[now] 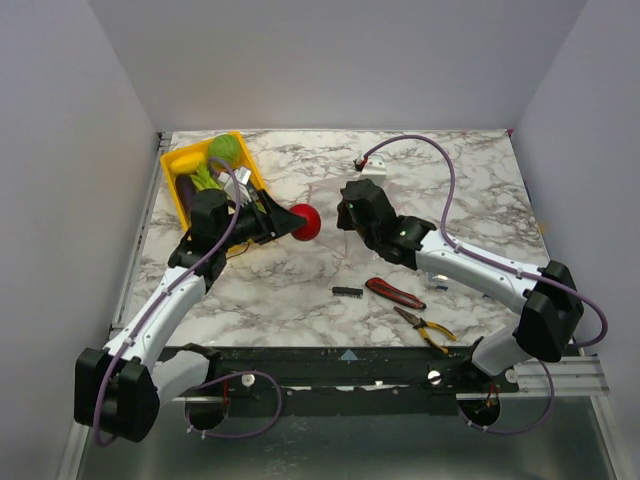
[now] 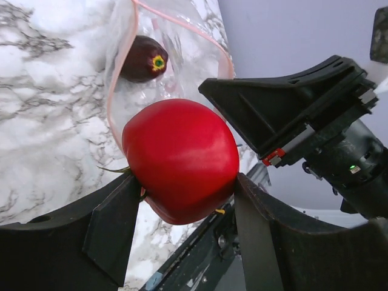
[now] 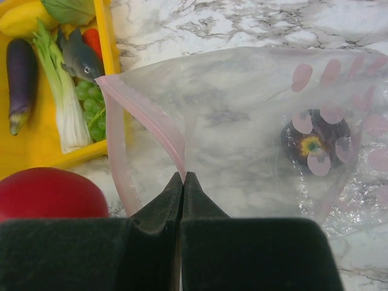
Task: Place the food in the zip-top bag and seal the zipper
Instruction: Place the fake fruit in the zipper food storage bag.
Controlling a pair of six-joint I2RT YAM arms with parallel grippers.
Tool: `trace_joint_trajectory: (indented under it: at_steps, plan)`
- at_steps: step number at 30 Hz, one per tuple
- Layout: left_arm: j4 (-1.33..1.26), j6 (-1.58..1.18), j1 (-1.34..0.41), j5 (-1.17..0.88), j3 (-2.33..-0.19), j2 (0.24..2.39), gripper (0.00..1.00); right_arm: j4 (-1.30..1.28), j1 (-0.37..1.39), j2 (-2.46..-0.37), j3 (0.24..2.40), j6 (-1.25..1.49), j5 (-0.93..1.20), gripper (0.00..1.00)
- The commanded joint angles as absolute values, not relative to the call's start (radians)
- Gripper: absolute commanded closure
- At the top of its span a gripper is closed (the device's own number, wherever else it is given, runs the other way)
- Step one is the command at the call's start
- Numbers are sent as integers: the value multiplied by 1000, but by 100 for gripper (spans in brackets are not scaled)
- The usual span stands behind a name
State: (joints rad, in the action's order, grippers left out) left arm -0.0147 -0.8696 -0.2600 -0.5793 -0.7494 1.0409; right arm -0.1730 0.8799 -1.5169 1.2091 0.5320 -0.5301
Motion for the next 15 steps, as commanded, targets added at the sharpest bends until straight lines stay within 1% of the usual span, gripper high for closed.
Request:
trace_joint_trajectory:
  at_steps: [1, 7, 9, 12, 14, 15]
  plan:
    - [-183, -908, -320, -634, -739, 1103, 91, -153, 882, -1482, 1235, 564, -478, 100]
    - [-174, -924, -381, -606, -797, 1196, 91, -150, 882, -1467, 1230, 578, -456, 100]
    - [-171, -928, -399, -604, -814, 1224, 87, -146, 882, -1459, 1225, 578, -454, 99]
    - [-165, -932, -411, -606, -829, 1253, 54, -145, 882, -1449, 1219, 578, -457, 100]
    - [-161, -929, -414, -604, -834, 1256, 42, -144, 883, -1446, 1217, 577, -461, 100]
    - [-150, -920, -416, -597, -837, 1252, 32, -144, 882, -1445, 1215, 575, -464, 100]
